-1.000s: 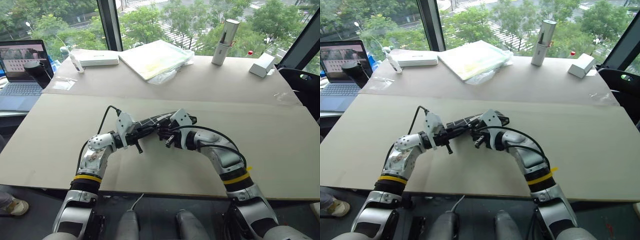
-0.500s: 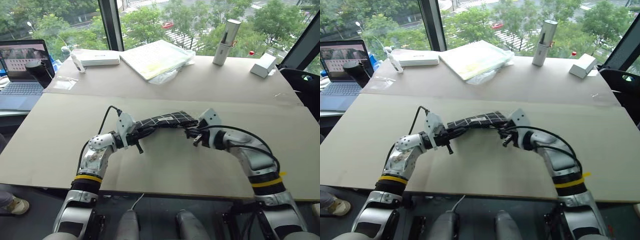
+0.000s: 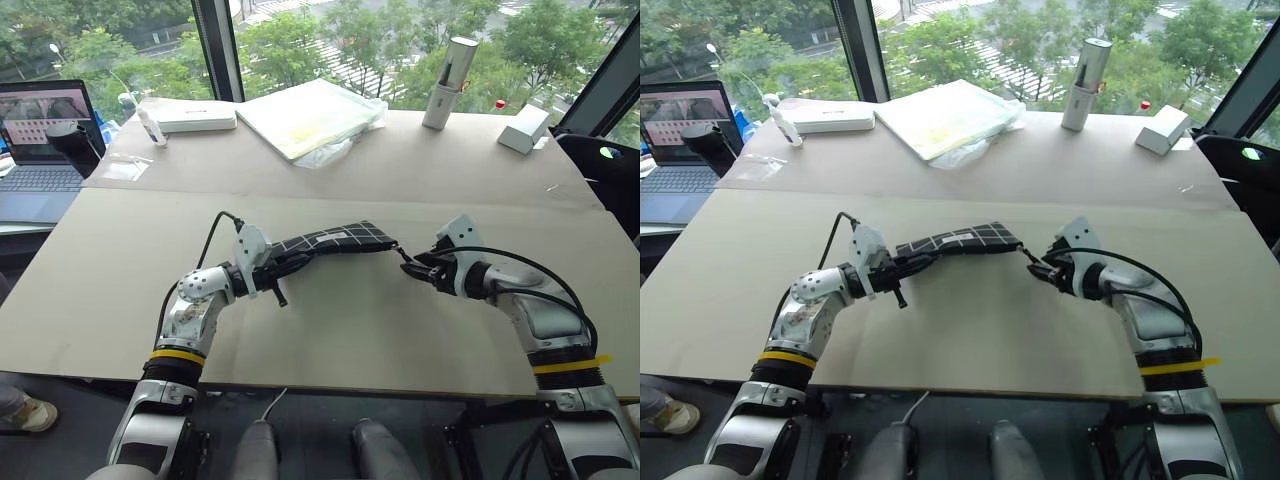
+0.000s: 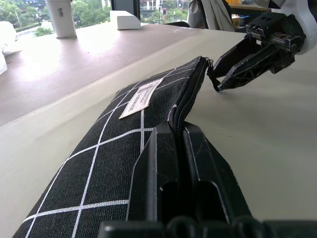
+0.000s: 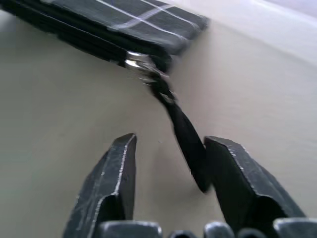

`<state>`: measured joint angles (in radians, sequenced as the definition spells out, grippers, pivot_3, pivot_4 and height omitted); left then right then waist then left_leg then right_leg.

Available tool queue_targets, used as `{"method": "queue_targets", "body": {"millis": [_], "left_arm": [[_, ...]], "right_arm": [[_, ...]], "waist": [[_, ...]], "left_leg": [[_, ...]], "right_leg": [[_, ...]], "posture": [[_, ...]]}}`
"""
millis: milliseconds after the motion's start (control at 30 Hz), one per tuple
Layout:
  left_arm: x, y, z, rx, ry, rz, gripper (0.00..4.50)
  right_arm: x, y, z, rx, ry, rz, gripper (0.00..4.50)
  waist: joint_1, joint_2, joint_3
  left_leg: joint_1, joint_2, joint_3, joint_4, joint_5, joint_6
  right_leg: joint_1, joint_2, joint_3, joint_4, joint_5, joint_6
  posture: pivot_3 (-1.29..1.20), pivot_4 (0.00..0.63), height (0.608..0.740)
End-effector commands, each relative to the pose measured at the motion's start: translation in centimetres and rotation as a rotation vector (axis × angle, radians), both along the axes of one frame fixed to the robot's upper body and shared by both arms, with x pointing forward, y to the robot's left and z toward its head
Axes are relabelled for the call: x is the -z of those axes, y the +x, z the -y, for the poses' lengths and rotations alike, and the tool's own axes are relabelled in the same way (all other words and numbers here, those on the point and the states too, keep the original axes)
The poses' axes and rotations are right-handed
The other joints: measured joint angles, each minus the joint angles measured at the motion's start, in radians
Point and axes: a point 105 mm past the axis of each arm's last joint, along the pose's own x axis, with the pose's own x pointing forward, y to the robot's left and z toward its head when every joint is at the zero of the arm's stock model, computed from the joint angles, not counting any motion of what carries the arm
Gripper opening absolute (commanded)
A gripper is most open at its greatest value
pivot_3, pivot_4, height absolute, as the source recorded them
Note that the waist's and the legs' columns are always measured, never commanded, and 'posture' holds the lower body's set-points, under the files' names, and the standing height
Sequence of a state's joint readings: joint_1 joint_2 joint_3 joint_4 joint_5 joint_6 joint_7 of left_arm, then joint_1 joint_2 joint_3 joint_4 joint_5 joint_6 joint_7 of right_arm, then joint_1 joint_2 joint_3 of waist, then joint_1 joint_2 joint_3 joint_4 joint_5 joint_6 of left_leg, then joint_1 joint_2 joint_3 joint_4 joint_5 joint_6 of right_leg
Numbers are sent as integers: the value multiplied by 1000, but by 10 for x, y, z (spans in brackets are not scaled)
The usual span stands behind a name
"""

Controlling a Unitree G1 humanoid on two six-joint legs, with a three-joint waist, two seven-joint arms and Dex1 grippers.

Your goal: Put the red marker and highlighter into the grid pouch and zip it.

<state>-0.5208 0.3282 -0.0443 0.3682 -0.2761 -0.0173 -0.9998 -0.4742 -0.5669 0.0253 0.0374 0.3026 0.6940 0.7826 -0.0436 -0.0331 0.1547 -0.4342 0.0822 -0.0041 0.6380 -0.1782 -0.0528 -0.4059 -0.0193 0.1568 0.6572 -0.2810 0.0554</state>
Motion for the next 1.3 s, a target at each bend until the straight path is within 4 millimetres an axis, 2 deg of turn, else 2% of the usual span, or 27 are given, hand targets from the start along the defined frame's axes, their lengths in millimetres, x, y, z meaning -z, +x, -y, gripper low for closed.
{"method": "queue_targets", "body": {"millis": [33,67,167,267,367,500,667,733,767,800,833,867,900,1033,1133,1300], "left_arm": [[-11,0,7,36,-3,53,0],[-11,0,7,38,-3,54,0],[-12,-1,11,63,9,67,0],[-18,0,21,120,27,120,0],[-20,0,31,171,51,162,0],[-9,-1,42,251,171,224,0],[-8,1,50,296,200,272,0],[-4,0,52,321,207,244,761],[-2,-1,52,334,215,238,968],[0,-3,51,348,214,225,1359],[0,-4,51,355,208,219,1504],[-2,-4,50,338,189,222,1973],[-5,-4,49,321,159,208,2211],[-21,-13,45,301,-3,84,3644],[-33,-19,36,248,-94,29,3644],[-43,-12,5,28,-171,-98,3644]], "right_arm": [[-19,-7,7,-23,52,9,3214],[-21,-9,8,-30,46,15,3214],[-30,-14,32,1,36,26,3214],[-42,-48,62,-72,12,53,3214],[-40,-75,77,-96,-8,47,3214],[-38,-90,84,-50,12,45,3214],[-31,-94,76,-33,36,47,3214],[-27,-94,72,-32,35,39,3265],[-26,-94,71,-31,34,38,3265],[-25,-93,71,-25,37,37,3265],[-25,-93,71,-22,39,38,3265],[-26,-92,72,-19,38,38,3265],[-26,-90,74,-12,35,38,3265],[-28,-85,80,5,31,40,3265],[-29,-79,85,19,31,47,3265],[-33,-68,89,30,41,65,3265]], "waist": [[3,0,0],[6,0,0],[7,0,0],[26,0,1],[31,0,1],[22,0,1],[13,0,1],[15,0,1],[15,0,1],[15,0,1],[15,0,1],[15,0,1],[15,0,1],[15,0,1],[11,1,1],[4,1,1]], "left_leg": [[0,0,0,0,0,0],[0,0,0,0,0,0],[0,0,0,0,0,0],[-1,-2,0,0,0,0],[-2,-3,0,0,0,1],[-1,-3,0,1,0,1],[0,-4,-1,1,0,1],[-1,-4,-1,1,0,1],[-1,-4,-1,1,0,1],[-1,-4,-1,1,0,1],[-1,-4,-1,1,0,1],[-1,-4,-1,1,0,1],[-1,-4,-1,1,0,1],[-1,-4,-1,1,0,1],[-1,-4,-2,1,0,1],[-1,-4,-2,1,0,1]], "right_leg": [[0,0,0,0,0,0],[0,0,0,0,0,0],[0,-1,0,0,0,0],[0,-2,-1,-1,-1,1],[1,-4,-2,-4,-1,2],[2,-4,-1,-3,-1,2],[2,-4,-1,-2,-1,2],[2,-4,-1,-2,-1,2],[2,-4,-1,-2,-1,2],[2,-4,-1,-2,-1,3],[2,-4,-1,-2,-1,3],[2,-4,-1,-2,-1,3],[2,-4,-1,-2,-1,3],[2,-4,-1,-1,-2,3],[2,-4,-1,-1,-2,3],[2,-4,-1,0,-2,3]], "posture": [[0,150,739],[0,150,739],[0,150,739],[0,150,739],[0,150,739],[0,150,739],[0,150,739],[0,150,739],[0,150,739],[0,150,739],[0,150,739],[0,150,739],[0,150,739],[0,150,739],[0,150,739],[0,150,739]]}}
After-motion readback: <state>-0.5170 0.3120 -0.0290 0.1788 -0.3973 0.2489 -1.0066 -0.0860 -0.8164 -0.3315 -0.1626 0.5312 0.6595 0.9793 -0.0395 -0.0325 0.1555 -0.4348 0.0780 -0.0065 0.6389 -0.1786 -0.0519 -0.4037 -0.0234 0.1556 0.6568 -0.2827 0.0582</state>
